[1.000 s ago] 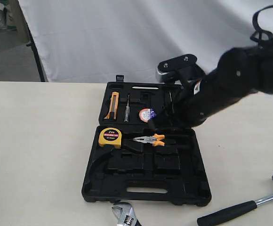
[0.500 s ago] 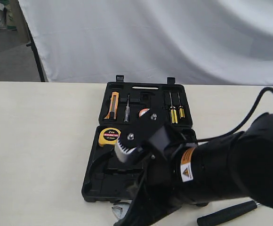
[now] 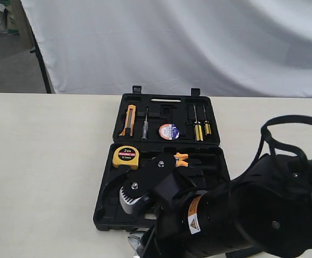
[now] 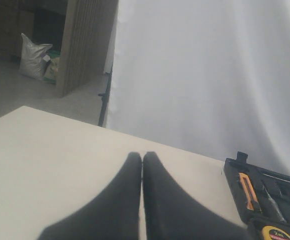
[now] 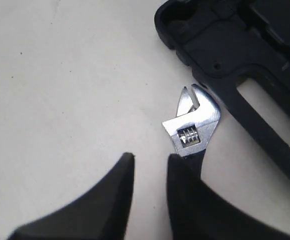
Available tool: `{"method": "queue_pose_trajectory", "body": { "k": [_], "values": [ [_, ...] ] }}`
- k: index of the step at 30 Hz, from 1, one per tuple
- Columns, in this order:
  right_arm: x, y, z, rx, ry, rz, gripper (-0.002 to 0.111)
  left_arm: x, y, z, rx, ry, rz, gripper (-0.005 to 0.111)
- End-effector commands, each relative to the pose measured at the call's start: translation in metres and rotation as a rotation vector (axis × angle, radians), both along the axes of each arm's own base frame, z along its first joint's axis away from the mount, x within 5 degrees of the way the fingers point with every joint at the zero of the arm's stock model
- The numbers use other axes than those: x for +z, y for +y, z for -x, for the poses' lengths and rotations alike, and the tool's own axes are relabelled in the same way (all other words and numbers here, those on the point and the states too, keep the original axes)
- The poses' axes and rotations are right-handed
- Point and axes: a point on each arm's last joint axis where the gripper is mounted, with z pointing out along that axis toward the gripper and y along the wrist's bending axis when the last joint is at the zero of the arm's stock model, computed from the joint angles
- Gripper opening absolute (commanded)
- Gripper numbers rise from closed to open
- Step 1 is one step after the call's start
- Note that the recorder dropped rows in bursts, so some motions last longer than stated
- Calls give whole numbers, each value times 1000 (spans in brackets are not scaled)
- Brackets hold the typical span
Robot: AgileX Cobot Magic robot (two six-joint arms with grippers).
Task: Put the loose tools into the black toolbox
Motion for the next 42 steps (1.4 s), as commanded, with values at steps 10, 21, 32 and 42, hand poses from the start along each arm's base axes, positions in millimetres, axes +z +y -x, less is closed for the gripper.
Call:
{"method": "queue_pose_trajectory", "body": {
  "k": [10, 21, 32, 42],
  "values": [
    [-40, 10, -6, 86, -16, 99, 71, 2, 1, 1, 26, -13, -2, 1],
    [-75, 9, -28, 105, -60, 169, 71, 2, 1, 1, 26, -13, -2, 1],
    [-93, 11, -30, 98, -45, 188, 53, 2, 1, 1, 26, -13, -2, 1],
    [-94, 12, -27, 93, -34, 188, 0, 2, 1, 1, 26, -13, -2, 1]
  ]
}}
